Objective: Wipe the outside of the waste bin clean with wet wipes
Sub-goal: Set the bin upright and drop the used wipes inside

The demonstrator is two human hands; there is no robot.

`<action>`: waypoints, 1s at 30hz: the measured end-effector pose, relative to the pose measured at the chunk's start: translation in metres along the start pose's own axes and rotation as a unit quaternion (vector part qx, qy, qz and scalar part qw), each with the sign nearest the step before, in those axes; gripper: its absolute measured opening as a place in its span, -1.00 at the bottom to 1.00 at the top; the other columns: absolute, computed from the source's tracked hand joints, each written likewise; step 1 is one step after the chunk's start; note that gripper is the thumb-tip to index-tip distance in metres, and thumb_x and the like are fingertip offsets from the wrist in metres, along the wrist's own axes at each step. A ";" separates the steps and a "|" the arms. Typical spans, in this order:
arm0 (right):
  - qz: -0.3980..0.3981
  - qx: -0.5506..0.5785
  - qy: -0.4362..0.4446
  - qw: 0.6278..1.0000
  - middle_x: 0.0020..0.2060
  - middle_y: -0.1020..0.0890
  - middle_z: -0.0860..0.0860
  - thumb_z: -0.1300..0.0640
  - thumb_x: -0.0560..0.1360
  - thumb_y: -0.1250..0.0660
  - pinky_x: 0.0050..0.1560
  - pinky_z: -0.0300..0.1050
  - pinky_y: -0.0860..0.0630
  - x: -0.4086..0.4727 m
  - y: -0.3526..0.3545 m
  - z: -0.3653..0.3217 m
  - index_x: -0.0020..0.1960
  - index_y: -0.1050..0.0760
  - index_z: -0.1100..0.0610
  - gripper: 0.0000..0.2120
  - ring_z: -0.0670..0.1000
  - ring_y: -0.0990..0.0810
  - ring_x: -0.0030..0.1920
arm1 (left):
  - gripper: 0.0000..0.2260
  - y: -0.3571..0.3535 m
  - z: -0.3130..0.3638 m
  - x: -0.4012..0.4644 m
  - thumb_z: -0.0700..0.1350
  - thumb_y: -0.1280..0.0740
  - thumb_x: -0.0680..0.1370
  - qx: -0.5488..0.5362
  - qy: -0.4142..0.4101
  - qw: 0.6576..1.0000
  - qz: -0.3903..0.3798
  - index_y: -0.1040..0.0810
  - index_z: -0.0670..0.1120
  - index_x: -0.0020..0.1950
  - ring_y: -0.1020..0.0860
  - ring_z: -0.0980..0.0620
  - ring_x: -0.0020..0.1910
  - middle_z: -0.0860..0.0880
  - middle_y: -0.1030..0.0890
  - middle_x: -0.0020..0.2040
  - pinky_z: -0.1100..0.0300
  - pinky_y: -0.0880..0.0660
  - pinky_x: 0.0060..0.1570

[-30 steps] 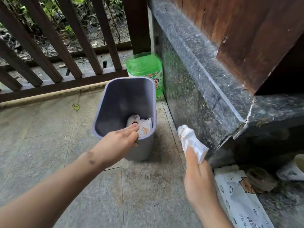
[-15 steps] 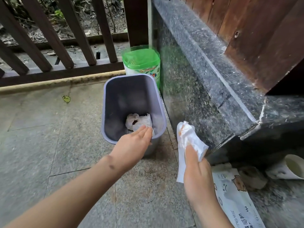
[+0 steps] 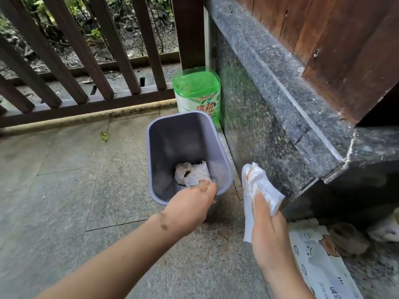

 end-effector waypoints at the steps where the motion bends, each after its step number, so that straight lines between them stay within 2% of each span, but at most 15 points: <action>1: -0.002 0.003 0.000 1.000 -0.19 -0.63 -0.35 -0.18 0.60 -0.04 -0.08 -0.06 -0.44 0.000 0.001 -0.001 -0.06 -0.48 -0.50 -0.71 -0.31 -0.58 -0.16 | -0.81 -0.001 -0.002 0.001 -0.13 -0.19 0.65 -0.002 -0.010 1.000 -0.005 -0.38 -0.11 0.26 -0.63 -0.12 0.05 -0.06 -0.53 0.29 -0.06 -0.56 -0.14; 4: 0.003 0.008 0.005 1.000 -0.20 -0.63 -0.37 -0.15 0.64 -0.04 -0.10 -0.16 -0.44 -0.001 0.005 -0.001 -0.04 -0.48 -0.50 -0.69 -0.34 -0.57 -0.17 | -0.79 -0.005 -0.005 0.001 -0.16 -0.22 0.63 -0.010 -0.059 0.998 -0.009 -0.40 -0.09 0.27 -0.56 -0.07 0.29 -0.05 -0.50 0.40 -0.04 -0.57 -0.01; 6: 0.001 0.019 0.004 1.000 -0.13 -0.63 -0.33 -0.21 0.58 -0.04 -0.08 -0.22 -0.45 -0.001 0.005 0.000 -0.05 -0.54 -0.37 -0.71 -0.34 -0.57 -0.14 | -0.75 -0.008 -0.004 0.000 -0.23 -0.24 0.60 -0.008 -0.101 0.995 -0.002 -0.42 -0.07 0.27 -0.36 0.09 0.48 -0.04 -0.52 0.41 0.00 -0.57 0.04; 8: 0.003 0.022 0.014 1.000 -0.08 -0.61 -0.46 -0.21 0.57 -0.04 -0.07 -0.43 -0.41 -0.002 0.005 0.000 -0.05 -0.53 -0.27 -0.72 -0.44 -0.54 -0.05 | -0.68 -0.008 -0.001 0.002 -0.29 -0.25 0.56 -0.008 -0.128 0.992 0.005 -0.44 -0.09 0.29 -0.26 0.14 0.53 -0.06 -0.52 0.42 0.01 -0.59 0.05; 10: 0.007 0.014 0.027 1.000 -0.06 -0.54 -0.60 -0.16 0.58 -0.04 -0.07 -0.61 -0.32 -0.004 0.006 -0.004 -0.04 -0.50 -0.27 -0.75 -0.55 -0.47 0.00 | -0.67 -0.006 0.002 0.006 -0.30 -0.27 0.55 -0.022 -0.131 0.991 0.011 -0.45 -0.12 0.31 -0.34 0.08 0.50 -0.08 -0.52 0.42 0.02 -0.60 0.07; 12: 0.006 0.010 0.033 0.999 -0.06 -0.52 -0.63 -0.15 0.58 -0.04 -0.08 -0.65 -0.28 -0.005 0.007 -0.005 -0.05 -0.48 -0.27 -0.77 -0.57 -0.45 0.01 | -0.75 -0.004 0.005 0.010 -0.22 -0.26 0.59 -0.031 -0.120 0.992 0.007 -0.46 -0.13 0.27 -0.48 -0.01 0.39 -0.09 -0.56 0.35 -0.02 -0.59 0.03; 15: 0.009 0.016 0.034 0.999 -0.07 -0.60 -0.48 -0.23 0.55 -0.04 -0.09 -0.57 -0.34 -0.003 0.010 -0.002 -0.03 -0.53 -0.17 -0.68 -0.45 -0.52 -0.01 | -0.86 -0.004 0.016 0.012 -0.13 -0.21 0.64 -0.013 -0.086 0.996 -0.005 -0.43 -0.13 0.17 -0.60 -0.13 0.17 -0.10 -0.59 0.22 -0.05 -0.56 -0.09; 17: 0.019 0.019 0.039 0.999 -0.15 -0.63 -0.39 -0.23 0.55 -0.04 -0.13 -0.50 -0.38 -0.001 0.012 0.001 -0.09 -0.54 -0.08 -0.64 -0.41 -0.54 -0.11 | -0.91 -0.004 0.028 0.015 -0.10 -0.20 0.66 -0.007 -0.054 0.998 -0.017 -0.38 -0.11 0.08 -0.63 -0.22 -0.02 -0.11 -0.60 0.09 -0.05 -0.51 -0.24; 19: 0.024 0.013 0.044 0.999 -0.25 -0.63 -0.23 -0.24 0.54 -0.03 -0.16 -0.32 -0.41 0.000 0.012 0.003 -0.15 -0.51 0.01 -0.58 -0.32 -0.52 -0.26 | -0.87 -0.004 0.039 0.019 -0.12 -0.19 0.66 -0.016 -0.025 0.999 -0.022 -0.28 -0.08 -0.04 -0.61 -0.25 -0.13 -0.13 -0.61 -0.01 -0.02 -0.39 -0.32; 21: 0.017 0.003 0.043 0.999 -0.32 -0.57 -0.08 -0.26 0.53 -0.02 -0.16 -0.07 -0.45 -0.001 0.013 0.003 -0.10 -0.47 0.02 -0.59 -0.20 -0.46 -0.35 | -0.83 -0.003 0.045 0.022 -0.15 -0.19 0.66 -0.018 -0.008 1.000 -0.024 -0.24 -0.07 -0.08 -0.60 -0.26 -0.15 -0.14 -0.62 -0.04 0.01 -0.31 -0.31; 22: 0.015 0.001 0.045 0.999 -0.37 -0.54 -0.10 -0.26 0.54 -0.02 -0.19 -0.03 -0.43 -0.002 0.013 0.003 -0.10 -0.46 -0.01 -0.61 -0.17 -0.44 -0.37 | -0.83 -0.003 0.046 0.022 -0.17 -0.20 0.66 -0.016 -0.002 1.000 -0.027 -0.23 -0.07 -0.08 -0.60 -0.26 -0.15 -0.15 -0.62 -0.04 0.01 -0.30 -0.31; 25: 0.025 0.008 0.053 0.998 -0.36 -0.55 -0.19 -0.28 0.52 -0.01 -0.24 -0.24 -0.39 -0.001 0.015 0.001 -0.07 -0.47 -0.14 -0.66 -0.22 -0.46 -0.36 | -0.88 -0.001 0.042 0.021 -0.17 -0.21 0.65 -0.004 0.017 0.999 -0.038 -0.28 -0.07 -0.04 -0.61 -0.25 -0.13 -0.15 -0.63 -0.03 0.02 -0.30 -0.31; 28: 0.014 0.018 0.055 0.998 -0.21 -0.61 -0.20 -0.25 0.55 -0.03 -0.18 -0.36 -0.40 -0.001 0.013 -0.001 -0.03 -0.51 -0.27 -0.72 -0.26 -0.53 -0.23 | -0.88 0.004 0.033 0.025 -0.10 -0.17 0.68 -0.009 0.019 0.999 -0.046 -0.30 -0.08 -0.02 -0.59 -0.26 -0.13 -0.16 -0.60 -0.03 0.03 -0.27 -0.31; 30: -0.001 0.026 0.066 0.997 -0.20 -0.62 -0.24 -0.19 0.58 -0.05 -0.15 -0.34 -0.41 0.002 0.010 -0.004 -0.05 -0.54 -0.16 -0.69 -0.29 -0.54 -0.20 | -0.83 0.007 0.026 0.025 -0.02 -0.15 0.69 -0.031 0.014 0.998 -0.053 -0.30 -0.09 0.00 -0.59 -0.25 -0.08 -0.14 -0.59 0.00 0.03 -0.29 -0.30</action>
Point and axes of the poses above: each hand's wrist, its own x-axis towards the middle knuckle, its own y-axis out of the back of the hand, z = x × y, the point moved 4 cm from there along x, towards the middle knuckle
